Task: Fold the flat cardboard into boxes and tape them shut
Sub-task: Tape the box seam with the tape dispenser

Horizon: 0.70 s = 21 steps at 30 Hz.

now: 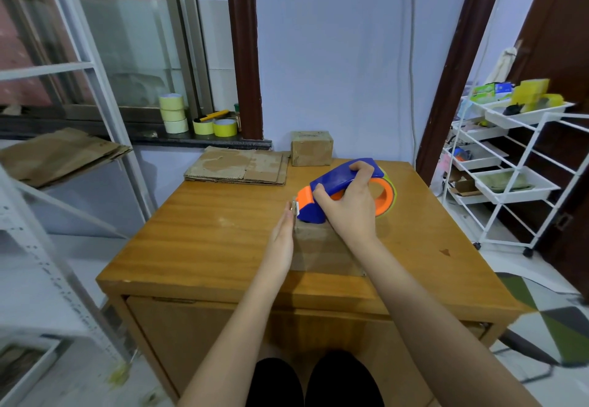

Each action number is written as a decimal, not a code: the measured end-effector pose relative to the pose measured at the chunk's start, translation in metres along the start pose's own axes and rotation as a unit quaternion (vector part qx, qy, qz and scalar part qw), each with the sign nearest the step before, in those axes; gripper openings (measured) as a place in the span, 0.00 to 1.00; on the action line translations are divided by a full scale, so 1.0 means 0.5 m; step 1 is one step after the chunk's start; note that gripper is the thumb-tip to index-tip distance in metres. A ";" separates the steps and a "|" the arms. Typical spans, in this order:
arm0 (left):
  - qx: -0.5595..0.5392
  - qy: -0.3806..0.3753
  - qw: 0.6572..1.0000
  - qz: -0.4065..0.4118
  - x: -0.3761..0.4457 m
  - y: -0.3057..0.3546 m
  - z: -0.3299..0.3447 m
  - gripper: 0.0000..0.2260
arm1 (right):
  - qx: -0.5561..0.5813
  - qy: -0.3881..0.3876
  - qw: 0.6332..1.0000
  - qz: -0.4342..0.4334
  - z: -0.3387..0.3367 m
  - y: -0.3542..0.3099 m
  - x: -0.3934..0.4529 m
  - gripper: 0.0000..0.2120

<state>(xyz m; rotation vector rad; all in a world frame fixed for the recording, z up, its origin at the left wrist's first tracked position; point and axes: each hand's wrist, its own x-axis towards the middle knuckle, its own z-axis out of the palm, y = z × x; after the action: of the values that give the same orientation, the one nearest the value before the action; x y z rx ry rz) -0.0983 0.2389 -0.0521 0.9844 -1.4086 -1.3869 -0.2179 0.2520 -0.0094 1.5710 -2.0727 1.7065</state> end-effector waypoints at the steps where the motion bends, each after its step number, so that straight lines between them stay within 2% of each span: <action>1: -0.005 0.008 1.000 0.001 0.000 -0.003 0.002 0.21 | 0.001 0.000 1.000 0.000 0.000 0.000 0.000 0.26; 11: 0.110 0.055 0.992 -0.040 0.014 -0.010 0.004 0.19 | 0.008 0.000 1.000 -0.001 0.001 0.001 -0.001 0.26; 16: 0.178 0.012 0.980 -0.091 0.018 -0.036 -0.007 0.23 | 0.010 -0.003 1.000 -0.001 0.001 0.001 -0.002 0.27; 18: 0.167 0.009 0.984 -0.054 0.015 -0.042 -0.010 0.22 | 0.010 0.002 1.000 -0.004 0.001 0.001 -0.002 0.27; 21: 0.248 0.050 0.963 0.090 0.014 -0.029 -0.013 0.20 | 0.018 0.003 1.000 0.000 0.002 0.000 -0.001 0.27</action>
<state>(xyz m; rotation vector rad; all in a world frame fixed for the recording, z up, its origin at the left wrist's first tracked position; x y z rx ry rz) -0.0945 0.2296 -0.0664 1.1858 -1.7627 -0.8507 -0.2171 0.2519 -0.0102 1.5748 -2.0507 1.7541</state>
